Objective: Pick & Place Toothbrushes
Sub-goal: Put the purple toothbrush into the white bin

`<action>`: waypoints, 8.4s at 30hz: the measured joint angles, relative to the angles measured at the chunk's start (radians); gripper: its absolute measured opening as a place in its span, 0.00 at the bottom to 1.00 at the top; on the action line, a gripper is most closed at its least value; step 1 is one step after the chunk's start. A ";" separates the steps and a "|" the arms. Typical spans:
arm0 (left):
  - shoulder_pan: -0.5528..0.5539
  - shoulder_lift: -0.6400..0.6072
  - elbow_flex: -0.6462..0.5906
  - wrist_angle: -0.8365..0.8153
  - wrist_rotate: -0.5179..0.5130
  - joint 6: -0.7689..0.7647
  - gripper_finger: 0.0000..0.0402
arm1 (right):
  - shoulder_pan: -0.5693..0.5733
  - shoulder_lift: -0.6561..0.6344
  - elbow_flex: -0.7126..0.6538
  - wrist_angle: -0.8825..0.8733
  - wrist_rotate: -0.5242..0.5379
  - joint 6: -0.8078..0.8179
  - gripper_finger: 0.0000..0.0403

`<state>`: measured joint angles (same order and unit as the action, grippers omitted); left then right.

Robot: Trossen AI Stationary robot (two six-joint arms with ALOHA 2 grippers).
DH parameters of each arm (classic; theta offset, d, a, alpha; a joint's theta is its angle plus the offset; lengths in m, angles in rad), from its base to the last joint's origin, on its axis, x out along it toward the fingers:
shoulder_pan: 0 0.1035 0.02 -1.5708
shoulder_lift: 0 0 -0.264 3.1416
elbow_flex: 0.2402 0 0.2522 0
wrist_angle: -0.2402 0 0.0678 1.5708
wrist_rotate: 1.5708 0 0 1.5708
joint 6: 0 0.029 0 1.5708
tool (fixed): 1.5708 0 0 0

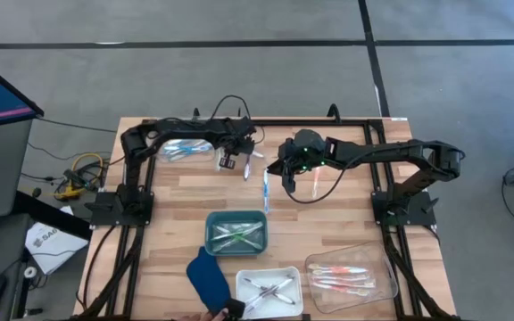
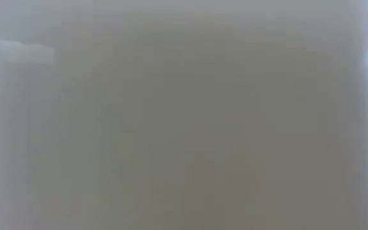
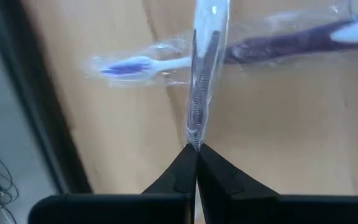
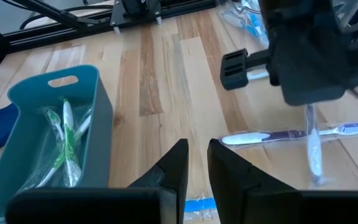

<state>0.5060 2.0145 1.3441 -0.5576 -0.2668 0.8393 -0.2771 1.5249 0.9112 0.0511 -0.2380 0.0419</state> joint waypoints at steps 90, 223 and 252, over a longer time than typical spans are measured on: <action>-0.270 -0.301 0.002 -0.053 0.203 -0.501 0.00 | -0.004 0.001 0.187 -0.362 0.105 -0.147 0.46; -0.921 -0.653 -0.012 -0.011 0.009 -0.956 0.39 | 0.908 0.000 0.187 -0.210 0.593 0.559 0.04; -1.356 -0.652 -0.189 0.121 -0.591 -1.292 0.39 | 1.104 0.596 1.064 -1.022 0.886 1.077 0.04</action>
<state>-0.8504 1.3628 1.1553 -0.4366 -0.8580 -0.4530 0.8273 2.1212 1.9748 -0.9708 0.6477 1.1185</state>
